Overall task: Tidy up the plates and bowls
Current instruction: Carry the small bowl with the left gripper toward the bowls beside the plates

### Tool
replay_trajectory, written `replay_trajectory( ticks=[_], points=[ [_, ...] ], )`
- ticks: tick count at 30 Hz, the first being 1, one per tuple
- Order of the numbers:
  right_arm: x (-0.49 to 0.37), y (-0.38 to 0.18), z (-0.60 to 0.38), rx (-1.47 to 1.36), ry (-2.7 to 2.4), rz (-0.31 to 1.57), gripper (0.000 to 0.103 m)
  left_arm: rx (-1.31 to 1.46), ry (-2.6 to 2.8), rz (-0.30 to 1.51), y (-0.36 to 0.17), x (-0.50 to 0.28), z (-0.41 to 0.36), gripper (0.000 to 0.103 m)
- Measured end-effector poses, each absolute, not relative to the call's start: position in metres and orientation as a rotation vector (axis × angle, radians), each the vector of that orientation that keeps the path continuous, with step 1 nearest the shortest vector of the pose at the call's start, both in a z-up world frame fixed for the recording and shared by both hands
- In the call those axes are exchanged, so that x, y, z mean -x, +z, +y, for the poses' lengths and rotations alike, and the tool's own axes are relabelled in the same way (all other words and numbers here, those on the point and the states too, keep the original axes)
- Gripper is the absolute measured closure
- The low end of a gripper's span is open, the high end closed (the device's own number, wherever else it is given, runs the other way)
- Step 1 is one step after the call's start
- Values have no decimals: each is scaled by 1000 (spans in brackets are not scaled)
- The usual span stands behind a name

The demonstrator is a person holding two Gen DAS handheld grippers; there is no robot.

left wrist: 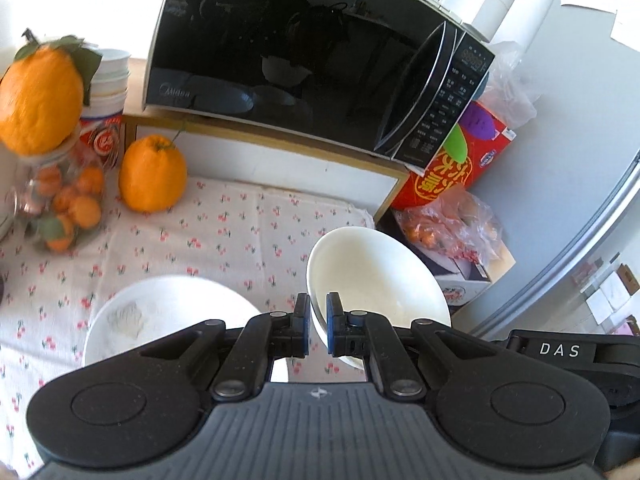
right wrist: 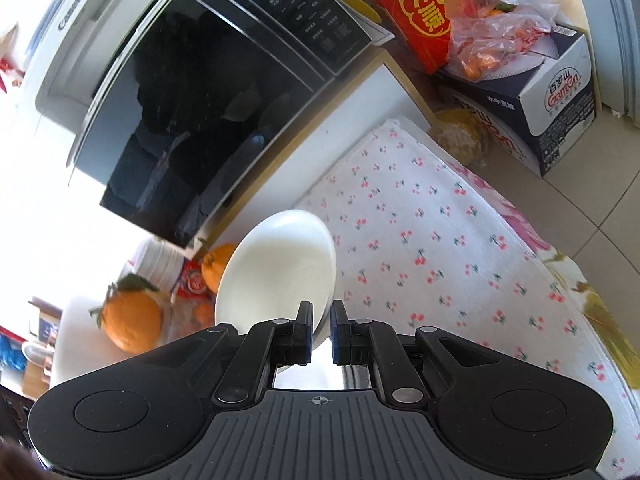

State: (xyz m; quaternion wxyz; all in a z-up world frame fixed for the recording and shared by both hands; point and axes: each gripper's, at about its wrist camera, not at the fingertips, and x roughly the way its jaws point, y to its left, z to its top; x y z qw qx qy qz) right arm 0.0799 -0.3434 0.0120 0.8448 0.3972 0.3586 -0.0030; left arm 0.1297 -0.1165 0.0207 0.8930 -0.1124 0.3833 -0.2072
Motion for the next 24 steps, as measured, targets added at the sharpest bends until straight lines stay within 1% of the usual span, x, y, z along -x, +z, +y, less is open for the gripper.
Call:
replay_trajectory(
  ticks=[8, 13, 17, 24],
  points=[
    [-55, -1, -333, -740, 10, 797, 93, 308, -430, 846, -2, -107, -101, 96],
    [-46, -17, -335, -764, 24, 825, 93, 349, -442, 850, -15, -96, -93, 96],
    [-39, -17, -338, -725, 19, 833, 93, 385, -469, 873, -21, -91, -96, 96],
    [-26, -21, -349, -683, -22, 848, 93, 310, -524, 862, -23, -76, -111, 95]
  ],
)
